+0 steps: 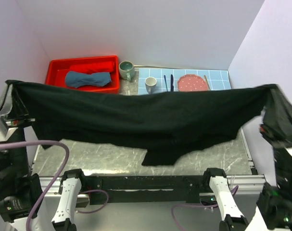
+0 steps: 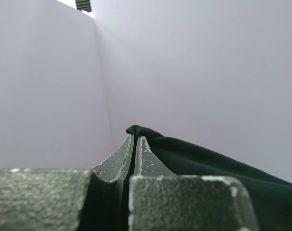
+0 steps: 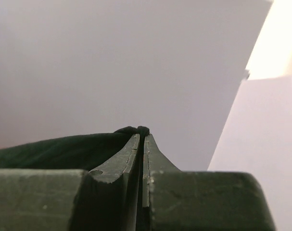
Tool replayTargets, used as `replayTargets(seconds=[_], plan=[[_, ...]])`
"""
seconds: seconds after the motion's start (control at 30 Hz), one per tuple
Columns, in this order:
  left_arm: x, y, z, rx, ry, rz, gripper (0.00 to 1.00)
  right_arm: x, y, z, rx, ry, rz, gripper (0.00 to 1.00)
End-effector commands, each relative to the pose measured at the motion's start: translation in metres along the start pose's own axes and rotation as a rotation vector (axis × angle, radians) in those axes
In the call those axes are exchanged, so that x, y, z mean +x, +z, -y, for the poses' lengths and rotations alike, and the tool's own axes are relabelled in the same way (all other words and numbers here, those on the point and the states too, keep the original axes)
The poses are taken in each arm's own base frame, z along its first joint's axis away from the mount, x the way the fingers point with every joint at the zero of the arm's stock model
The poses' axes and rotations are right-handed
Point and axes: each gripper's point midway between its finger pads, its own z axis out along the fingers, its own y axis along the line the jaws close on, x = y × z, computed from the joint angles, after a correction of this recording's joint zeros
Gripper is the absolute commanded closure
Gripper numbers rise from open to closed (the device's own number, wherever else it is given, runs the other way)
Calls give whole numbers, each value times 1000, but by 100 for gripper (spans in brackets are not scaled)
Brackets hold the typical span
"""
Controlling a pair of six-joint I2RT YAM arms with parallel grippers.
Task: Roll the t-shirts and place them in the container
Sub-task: Fold the T-shirt at the center of the board.
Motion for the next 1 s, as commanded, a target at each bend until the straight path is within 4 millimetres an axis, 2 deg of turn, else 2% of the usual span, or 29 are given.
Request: replayTargets(seconds=[0.0,0.03,0.1,0.13,0.2,0.23,0.27,0.3,0.33,0.37,0.4,0.43,0.47,0.53,0.57,0.63,0.67,0.7,0.77,0.8,0.83,0.87,0.9,0.93,0.97], plan=[[18,17,-11,-58,14,-46,99,-13,19,24,109,34,51,100],[26,22,-10,-50,24,-67,97,-6,23,25,109,32,35,100],[71,37,4,39,30,-196,92,28,37,22,81,51,-45,100],[88,40,8,67,39,-247,92,61,41,18,63,60,-119,100],[153,41,23,150,26,-415,95,103,41,5,19,102,-202,100],[175,38,28,185,33,-472,97,154,35,-6,-15,126,-311,100],[217,28,35,218,16,-571,99,178,31,-14,-40,147,-361,100],[244,19,46,277,-9,-643,99,200,25,-24,-68,174,-407,100],[265,11,52,311,-22,-694,99,246,10,-37,-96,212,-511,100],[304,-5,60,343,-57,-792,99,267,2,-45,-113,236,-561,100],[323,-17,68,380,-83,-847,99,289,-6,-54,-135,255,-613,100],[338,-26,75,412,-112,-886,99,325,-24,-68,-159,291,-705,100],[370,-43,82,430,-141,-973,99,342,-32,-75,-172,302,-745,100],[400,-53,86,433,-135,-1035,99,387,-56,-94,-231,299,-857,100],[427,-68,94,455,-138,-1108,99,400,-62,-99,-237,295,-887,100],[452,-73,99,474,-106,-1140,99,438,-79,-110,-279,283,-972,100],[476,-83,102,474,-99,-1206,99,451,-82,-111,-279,274,-999,100],[487,-84,102,470,-96,-1228,99,474,-89,-116,-299,268,-1057,100],[515,-82,100,456,-80,-1288,99,496,-87,-113,-290,242,-1096,100],[524,-81,100,456,-74,-1310,99,520,-94,-116,-299,243,-1162,100],[532,-80,99,460,-58,-1327,99,527,-83,-111,-287,232,-1160,100],[547,-78,98,456,-45,-1348,99,536,-80,-110,-282,228,-1180,100],[555,-76,95,442,-26,-1357,99,558,-86,-111,-277,228,-1243,100],[561,-76,93,439,-14,-1364,99,563,-73,-106,-263,218,-1234,100],[572,-76,93,439,-13,-1382,99,570,-70,-105,-256,215,-1243,100]])
